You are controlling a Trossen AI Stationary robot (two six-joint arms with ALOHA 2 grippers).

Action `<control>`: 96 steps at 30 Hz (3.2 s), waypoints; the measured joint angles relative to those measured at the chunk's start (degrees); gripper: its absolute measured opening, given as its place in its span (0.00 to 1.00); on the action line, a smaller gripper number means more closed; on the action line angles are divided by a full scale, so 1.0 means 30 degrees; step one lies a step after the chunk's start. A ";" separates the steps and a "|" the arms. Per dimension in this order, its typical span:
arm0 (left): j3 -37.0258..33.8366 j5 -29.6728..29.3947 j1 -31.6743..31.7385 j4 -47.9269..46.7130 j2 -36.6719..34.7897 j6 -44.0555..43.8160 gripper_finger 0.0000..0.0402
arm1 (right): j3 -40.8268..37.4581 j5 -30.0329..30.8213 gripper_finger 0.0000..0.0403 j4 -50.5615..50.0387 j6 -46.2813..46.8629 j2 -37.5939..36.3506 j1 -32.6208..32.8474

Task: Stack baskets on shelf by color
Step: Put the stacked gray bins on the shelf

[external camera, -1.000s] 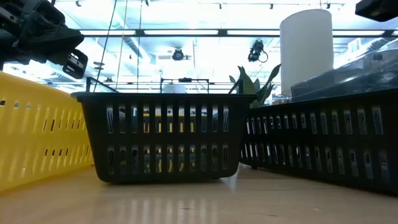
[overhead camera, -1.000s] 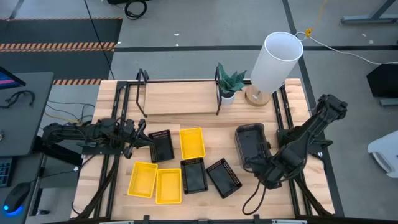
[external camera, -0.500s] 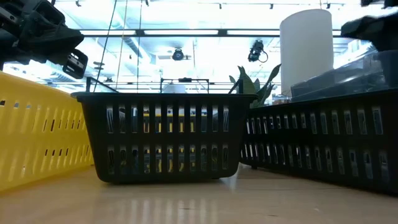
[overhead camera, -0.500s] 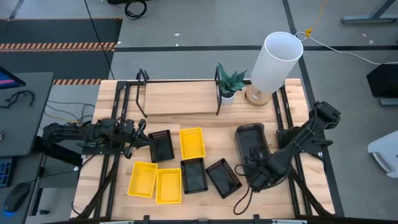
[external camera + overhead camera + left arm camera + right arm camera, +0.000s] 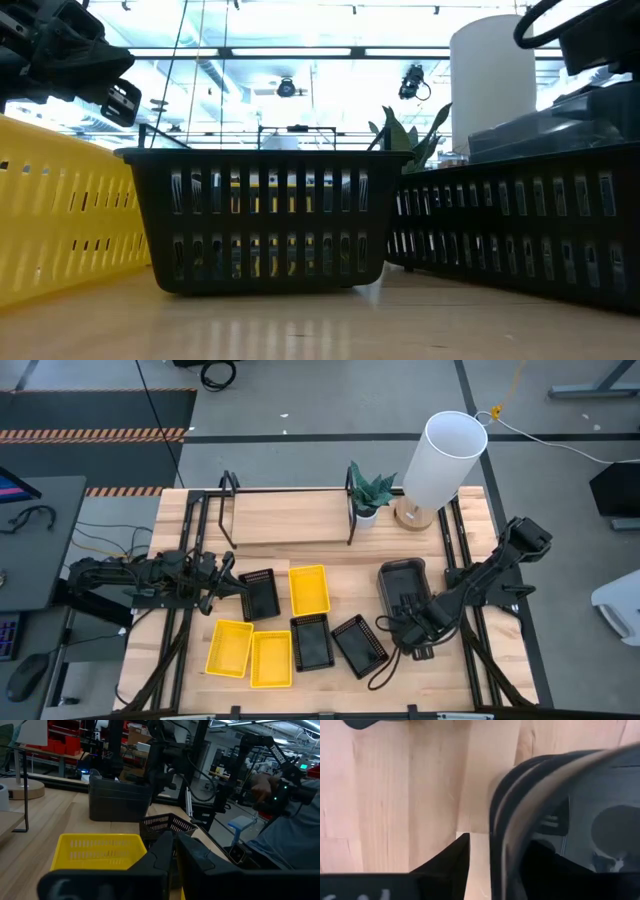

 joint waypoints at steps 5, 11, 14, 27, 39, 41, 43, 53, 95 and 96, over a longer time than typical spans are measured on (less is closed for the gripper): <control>-0.0002 0.0007 0.0000 0.0005 0.0005 0.0000 0.08 | 0.0396 -0.0062 0.30 -0.0187 0.0000 0.0055 0.0004; 0.0000 0.0001 0.0003 0.0000 0.0007 0.0007 0.08 | 0.0414 -0.0038 0.15 -0.0238 0.0299 0.0070 -0.0003; -0.0005 0.0000 0.0000 0.0000 0.0005 0.0005 0.07 | 0.0426 0.0005 0.06 -0.0279 0.0211 0.0070 0.0004; -0.0005 0.0000 0.0005 0.0000 0.0003 0.0006 0.09 | 0.1683 -0.0081 0.03 -0.2437 -0.0144 0.0185 -0.0016; -0.0007 0.0003 0.0000 0.0007 0.0004 0.0007 0.08 | 0.6668 0.1782 0.03 -0.6305 -0.0711 0.0150 0.0150; 0.0000 0.0000 0.0000 0.0007 0.0002 0.0002 0.09 | 0.7544 0.2343 0.03 -0.6425 -0.1007 0.0229 0.0143; -0.0003 0.0007 0.0000 0.0007 0.0007 0.0003 0.09 | 0.8321 0.2739 0.03 -0.6735 -0.1373 0.0278 0.0143; -0.0001 0.0007 0.0005 -0.0058 0.0005 0.0007 0.08 | 1.5122 0.3848 0.03 -0.9350 -0.4932 0.3774 -0.0491; -0.0003 0.0003 0.0000 -0.0073 0.0000 0.0007 0.07 | 2.4300 0.0485 0.04 -0.7786 -1.8520 1.1892 -1.5193; 0.0000 0.0007 0.0000 -0.0104 0.0000 0.0000 0.07 | 2.4296 0.0461 0.04 -0.7750 -1.8510 1.1979 -1.5392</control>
